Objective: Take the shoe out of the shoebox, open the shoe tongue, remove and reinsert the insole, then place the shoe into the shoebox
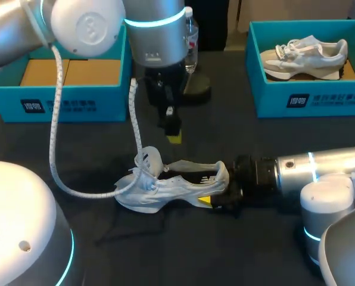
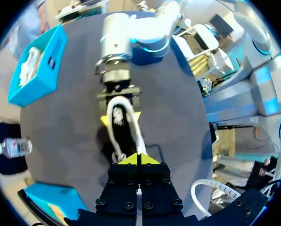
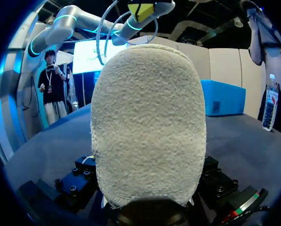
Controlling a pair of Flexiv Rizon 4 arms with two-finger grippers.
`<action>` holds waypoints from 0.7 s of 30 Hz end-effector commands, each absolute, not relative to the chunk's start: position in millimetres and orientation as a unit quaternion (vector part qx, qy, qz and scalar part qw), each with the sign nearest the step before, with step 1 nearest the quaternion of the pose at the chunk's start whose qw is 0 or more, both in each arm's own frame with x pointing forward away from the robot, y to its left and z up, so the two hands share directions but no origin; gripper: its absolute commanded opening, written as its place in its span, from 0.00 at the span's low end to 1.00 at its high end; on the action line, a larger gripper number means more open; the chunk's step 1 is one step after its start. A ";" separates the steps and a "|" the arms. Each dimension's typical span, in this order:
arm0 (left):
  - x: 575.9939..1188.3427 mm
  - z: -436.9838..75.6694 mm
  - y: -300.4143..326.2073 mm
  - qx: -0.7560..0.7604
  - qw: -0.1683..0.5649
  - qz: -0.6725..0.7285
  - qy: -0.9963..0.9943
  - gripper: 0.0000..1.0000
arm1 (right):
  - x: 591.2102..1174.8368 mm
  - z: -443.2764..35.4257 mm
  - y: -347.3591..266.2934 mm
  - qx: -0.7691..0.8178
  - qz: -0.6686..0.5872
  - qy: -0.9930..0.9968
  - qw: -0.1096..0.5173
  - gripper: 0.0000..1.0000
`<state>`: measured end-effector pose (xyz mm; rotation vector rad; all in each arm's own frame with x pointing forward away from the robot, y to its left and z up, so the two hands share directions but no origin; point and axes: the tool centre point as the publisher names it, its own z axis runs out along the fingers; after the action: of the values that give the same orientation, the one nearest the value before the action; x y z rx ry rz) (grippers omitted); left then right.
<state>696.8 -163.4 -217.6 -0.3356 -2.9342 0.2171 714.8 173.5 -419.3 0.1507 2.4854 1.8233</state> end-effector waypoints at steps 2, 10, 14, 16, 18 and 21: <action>692.5 -256.8 -177.8 -0.131 0.103 0.075 -0.983 0.00 | 715.0 -418.2 173.8 0.049 0.589 0.806 0.028 0.00; 692.5 -256.8 -177.8 -0.131 0.103 0.075 -0.983 0.00 | 715.0 -418.2 173.8 0.049 0.589 0.806 0.028 0.00; 692.3 -263.4 -183.8 -0.135 0.095 0.082 -0.983 0.00 | 715.0 -418.2 173.8 0.049 0.589 0.806 0.028 0.00; 692.9 -274.8 -191.3 -0.164 0.106 0.102 -0.975 0.00 | 715.0 -418.2 173.8 0.049 0.589 0.806 0.028 0.00; 696.0 -286.6 -198.2 -0.161 0.112 0.106 -0.975 0.00 | 715.0 -418.2 173.8 0.049 0.589 0.806 0.028 0.00; 697.5 -290.2 -200.2 -0.155 0.112 0.108 -0.976 0.00 | 715.0 -418.2 173.8 0.049 0.589 0.806 0.028 0.00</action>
<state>692.8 -195.2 -276.1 -0.4544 -2.8780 0.3129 714.8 173.4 -419.3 0.1508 2.4854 1.8233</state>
